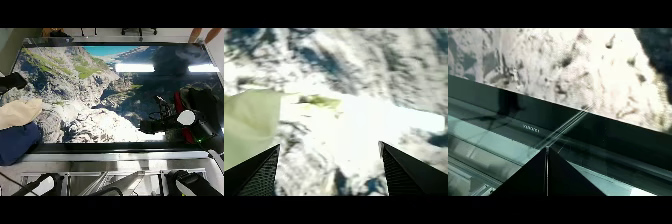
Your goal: Fold the shirts.
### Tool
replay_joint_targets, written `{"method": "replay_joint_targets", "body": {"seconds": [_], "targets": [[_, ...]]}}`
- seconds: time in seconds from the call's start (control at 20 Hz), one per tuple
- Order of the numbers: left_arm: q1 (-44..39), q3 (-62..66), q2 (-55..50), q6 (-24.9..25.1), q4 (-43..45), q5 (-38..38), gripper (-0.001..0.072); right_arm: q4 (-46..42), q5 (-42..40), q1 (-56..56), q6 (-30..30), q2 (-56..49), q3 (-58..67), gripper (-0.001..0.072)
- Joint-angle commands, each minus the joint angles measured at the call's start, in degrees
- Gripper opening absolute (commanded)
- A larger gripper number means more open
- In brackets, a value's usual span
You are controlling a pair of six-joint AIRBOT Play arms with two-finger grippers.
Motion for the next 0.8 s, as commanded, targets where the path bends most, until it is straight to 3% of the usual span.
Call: {"method": "replay_joint_targets", "body": {"seconds": [0.0,0.25,0.6,0.65,0.75], "targets": [[9.7,3.2,-10.5,-4.0,10.5,-4.8,0.0689,0.2,-0.3,0.0,0.0,0.0,0.0,0.0023],[21.0,-1.0,-19.6,-2.8,9.6,-0.6,0.0690,0.2,-1.1,0.0,0.0,-0.5,0.0,0.0023],[19.4,-1.7,-29.7,-2.2,9.6,9.1,0.0687,1.7,-1.9,0.0,0.0,-1.1,0.0,0.0024],[18.7,-1.7,-30.5,-2.2,9.6,10.2,0.0602,1.7,-1.7,0.0,0.0,-1.2,0.0,0.0023],[17.4,-1.6,-30.6,-1.4,9.7,10.7,0.0016,3.5,-1.7,0.0,0.0,-1.3,0.0,0.0024]]}}
